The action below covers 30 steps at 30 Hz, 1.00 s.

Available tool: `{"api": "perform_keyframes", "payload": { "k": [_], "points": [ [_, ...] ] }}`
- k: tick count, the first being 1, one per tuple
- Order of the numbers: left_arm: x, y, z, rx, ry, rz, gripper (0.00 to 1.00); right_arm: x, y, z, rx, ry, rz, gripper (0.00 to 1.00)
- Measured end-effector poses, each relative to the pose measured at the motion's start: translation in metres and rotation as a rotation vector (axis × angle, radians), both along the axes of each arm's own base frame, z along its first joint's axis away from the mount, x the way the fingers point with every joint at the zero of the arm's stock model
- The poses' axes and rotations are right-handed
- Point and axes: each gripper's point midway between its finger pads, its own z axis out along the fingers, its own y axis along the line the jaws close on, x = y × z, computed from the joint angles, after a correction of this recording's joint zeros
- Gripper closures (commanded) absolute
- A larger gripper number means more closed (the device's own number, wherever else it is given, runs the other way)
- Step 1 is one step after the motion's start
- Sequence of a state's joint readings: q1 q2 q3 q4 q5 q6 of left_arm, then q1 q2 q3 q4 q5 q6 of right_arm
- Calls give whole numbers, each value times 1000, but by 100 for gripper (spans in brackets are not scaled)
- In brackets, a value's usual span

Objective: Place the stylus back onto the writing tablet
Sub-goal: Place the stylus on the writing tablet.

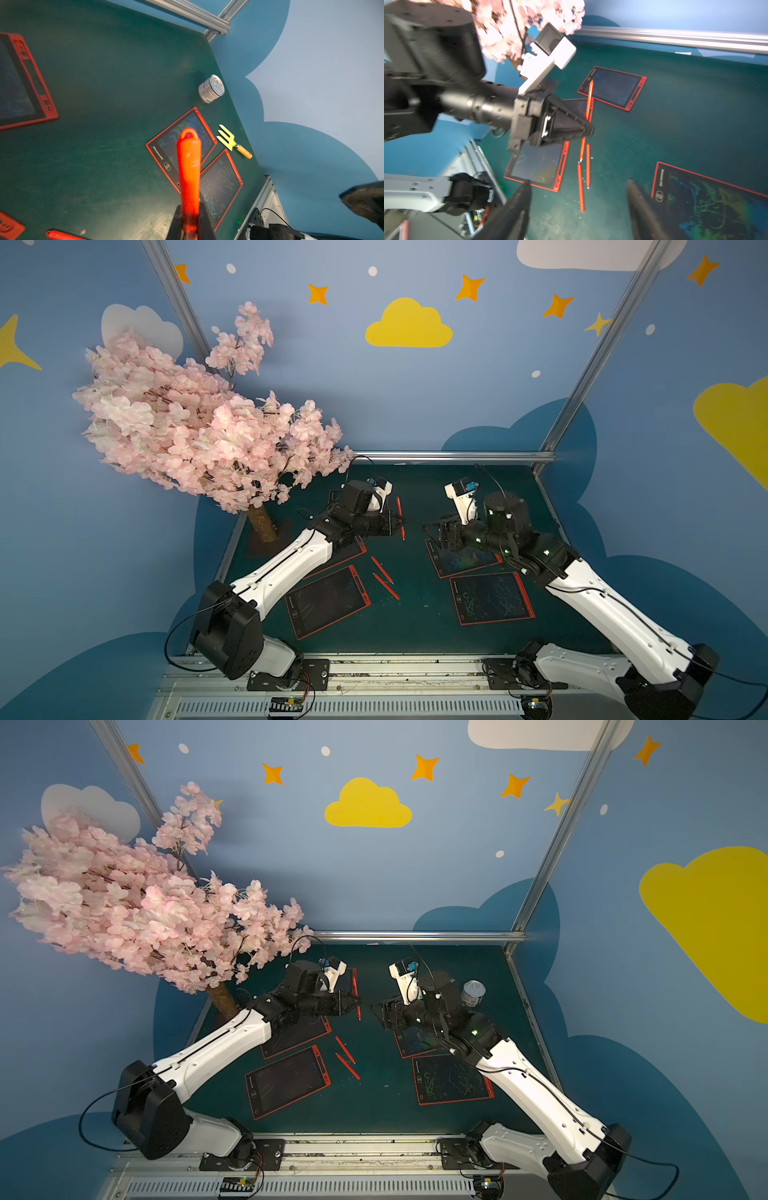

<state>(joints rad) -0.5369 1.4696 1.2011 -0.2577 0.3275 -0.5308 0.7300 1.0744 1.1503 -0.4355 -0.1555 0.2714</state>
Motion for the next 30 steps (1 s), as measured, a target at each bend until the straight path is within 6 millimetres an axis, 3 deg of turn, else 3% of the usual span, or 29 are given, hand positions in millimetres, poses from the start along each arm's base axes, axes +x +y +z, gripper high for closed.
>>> {"api": "perform_keyframes", "payload": {
  "k": [4, 15, 24, 30],
  "points": [
    [24, 12, -8, 74, 8, 30, 91, -11, -17, 1, -20, -81, 0, 2],
    [90, 31, -61, 267, 111, 86, 91, -41, -63, 8, -1, -280, -44, 2],
    [145, 31, -91, 378, 128, 113, 91, -67, -106, 17, 33, -376, -133, 2],
    [170, 30, -113, 431, 149, 138, 90, -79, -122, 12, 28, -384, -161, 2]
  ]
}}
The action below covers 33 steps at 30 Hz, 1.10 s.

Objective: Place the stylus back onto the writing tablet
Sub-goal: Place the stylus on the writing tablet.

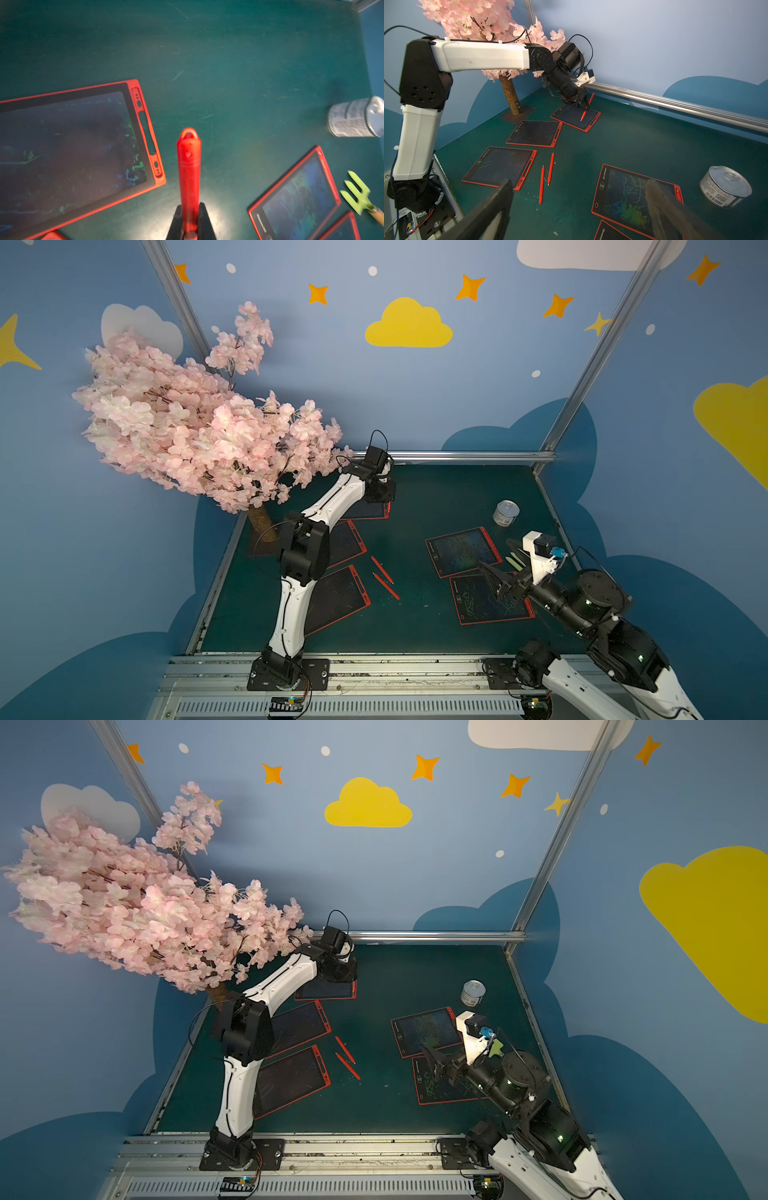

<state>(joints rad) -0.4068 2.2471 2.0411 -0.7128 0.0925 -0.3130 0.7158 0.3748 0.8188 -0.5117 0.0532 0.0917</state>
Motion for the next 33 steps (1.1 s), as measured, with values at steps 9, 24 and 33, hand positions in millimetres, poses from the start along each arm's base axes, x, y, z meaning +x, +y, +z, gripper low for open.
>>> {"api": "perform_keyframes", "payload": {
  "k": [9, 24, 33],
  "points": [
    [24, 3, -36, 77, 27, 36, 90, -2, -4, -20, -47, 53, -11, 2],
    [42, 13, -60, 110, 38, 64, 90, -9, -17, -34, -65, 91, -42, 2],
    [43, 14, -72, 114, 56, 68, 89, -7, -17, -36, -73, 96, -52, 2]
  ]
}}
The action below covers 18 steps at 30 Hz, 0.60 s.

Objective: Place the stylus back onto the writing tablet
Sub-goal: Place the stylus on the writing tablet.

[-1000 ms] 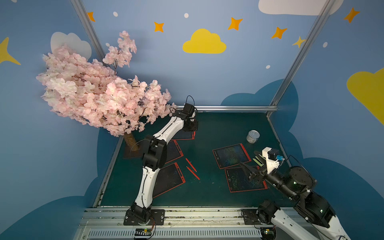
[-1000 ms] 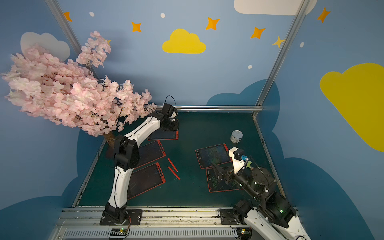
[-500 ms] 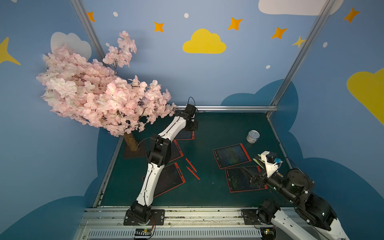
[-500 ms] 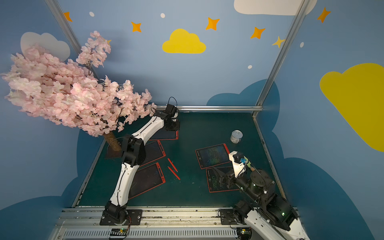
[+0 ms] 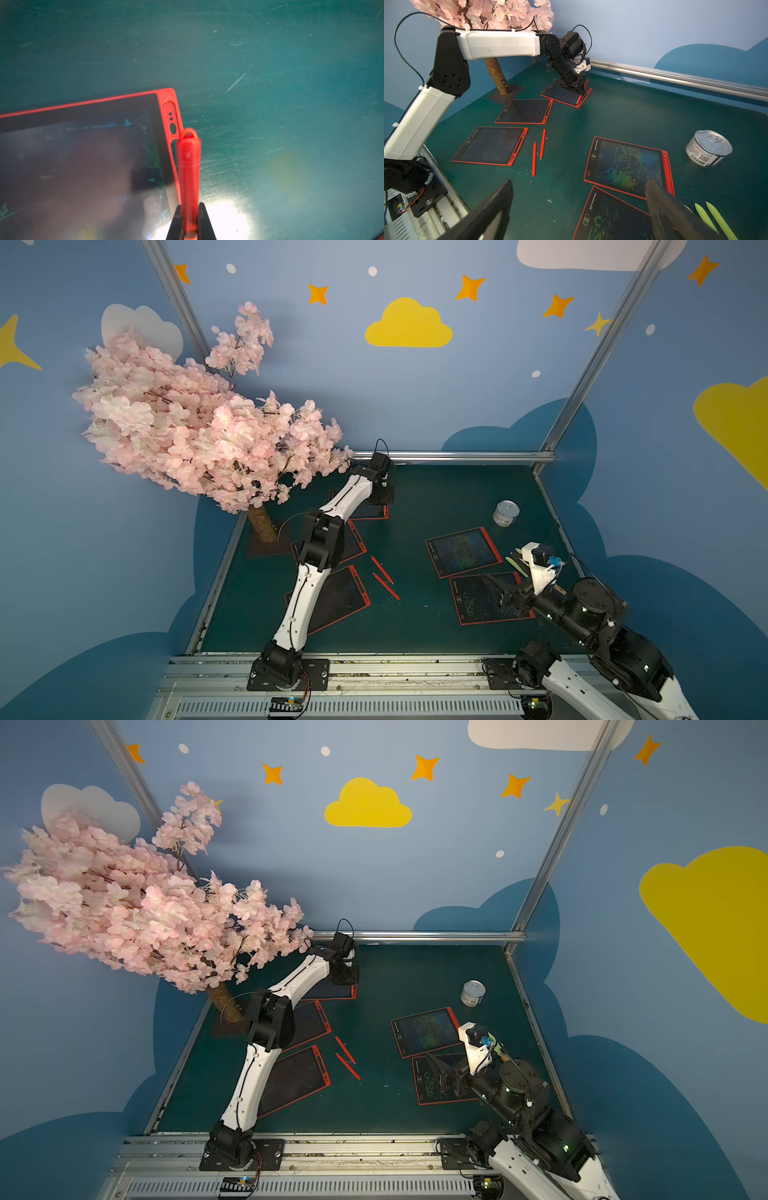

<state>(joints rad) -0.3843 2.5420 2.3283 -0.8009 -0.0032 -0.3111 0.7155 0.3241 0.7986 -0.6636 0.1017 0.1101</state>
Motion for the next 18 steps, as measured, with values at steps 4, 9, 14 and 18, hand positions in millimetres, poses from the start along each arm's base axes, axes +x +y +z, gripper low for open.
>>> {"api": "perform_keyframes", "payload": {
  "k": [4, 9, 14, 18],
  "points": [
    [1, 0, 0, -3, -1, 4, 89, 1, -1, 0, -2, -1, -7, 2],
    [3, -2, -1, -10, -5, 6, 89, 1, -1, 0, -3, -2, -10, 2],
    [3, -3, -2, -14, -3, 6, 89, 2, -1, -1, -6, 0, -11, 2],
    [3, -3, -2, -14, -4, 6, 88, 2, -1, -1, -7, 0, -10, 2]
  ]
}}
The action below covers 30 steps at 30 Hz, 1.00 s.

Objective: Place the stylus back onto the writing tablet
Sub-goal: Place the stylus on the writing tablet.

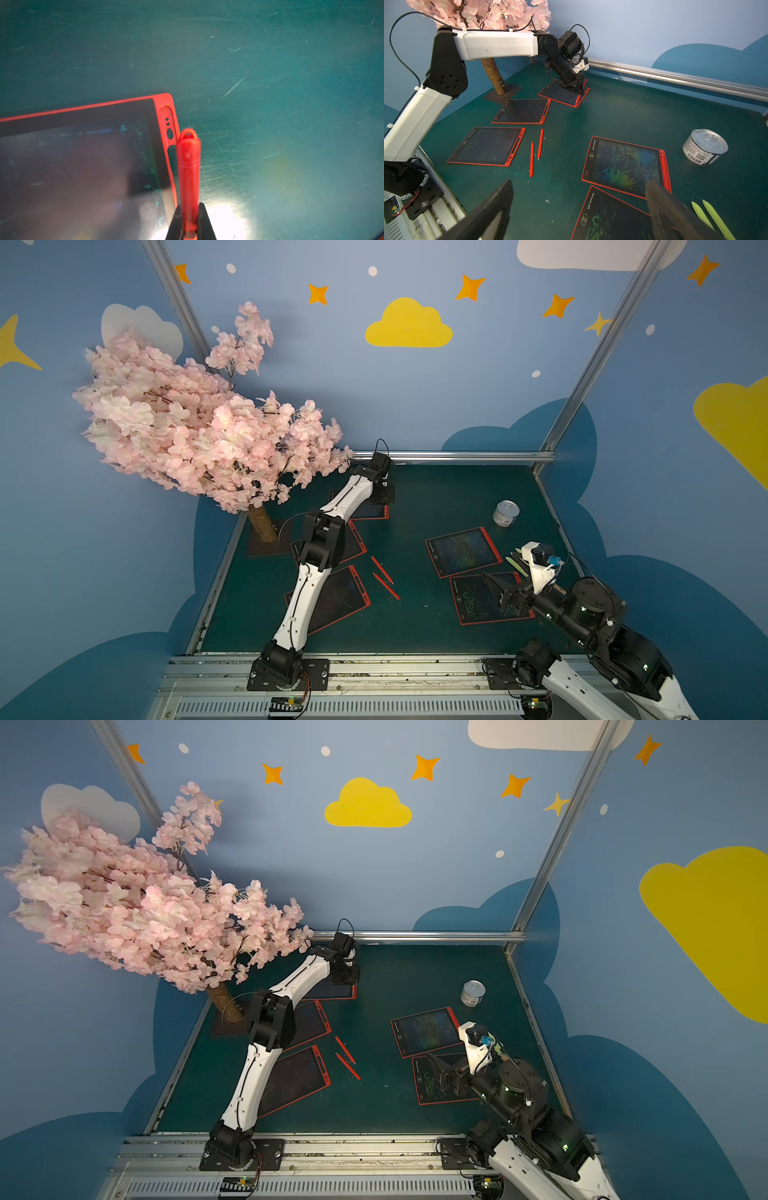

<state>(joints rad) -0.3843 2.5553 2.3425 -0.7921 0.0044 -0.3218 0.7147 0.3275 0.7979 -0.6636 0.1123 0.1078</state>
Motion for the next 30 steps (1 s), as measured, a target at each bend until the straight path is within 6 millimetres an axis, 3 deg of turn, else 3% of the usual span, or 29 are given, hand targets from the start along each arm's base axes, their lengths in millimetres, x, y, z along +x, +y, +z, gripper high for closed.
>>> {"api": "perform_keyframes", "payload": {
  "k": [30],
  "points": [
    [-2, 1, -15, 8, 26, 5, 82, 2, -2, -1, -2, 1, -16, 2]
  ]
}}
